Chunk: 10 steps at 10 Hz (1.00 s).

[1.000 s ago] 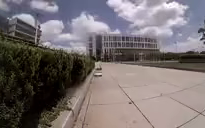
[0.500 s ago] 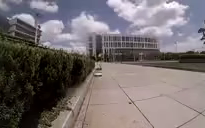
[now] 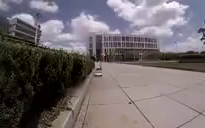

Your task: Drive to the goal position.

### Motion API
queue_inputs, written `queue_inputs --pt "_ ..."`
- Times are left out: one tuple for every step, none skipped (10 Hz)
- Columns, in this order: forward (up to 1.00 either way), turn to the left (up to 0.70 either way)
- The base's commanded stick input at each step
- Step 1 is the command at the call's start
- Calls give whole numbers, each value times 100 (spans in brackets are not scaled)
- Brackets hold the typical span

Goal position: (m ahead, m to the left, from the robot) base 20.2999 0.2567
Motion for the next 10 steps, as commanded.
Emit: queue_inputs --pt "4 0" --pt "3 0" --pt "2 0" --pt "1 0" --pt "4 0" --pt "4 0" --pt "4 0" --pt "4 0" --pt "4 0" --pt "4 0"
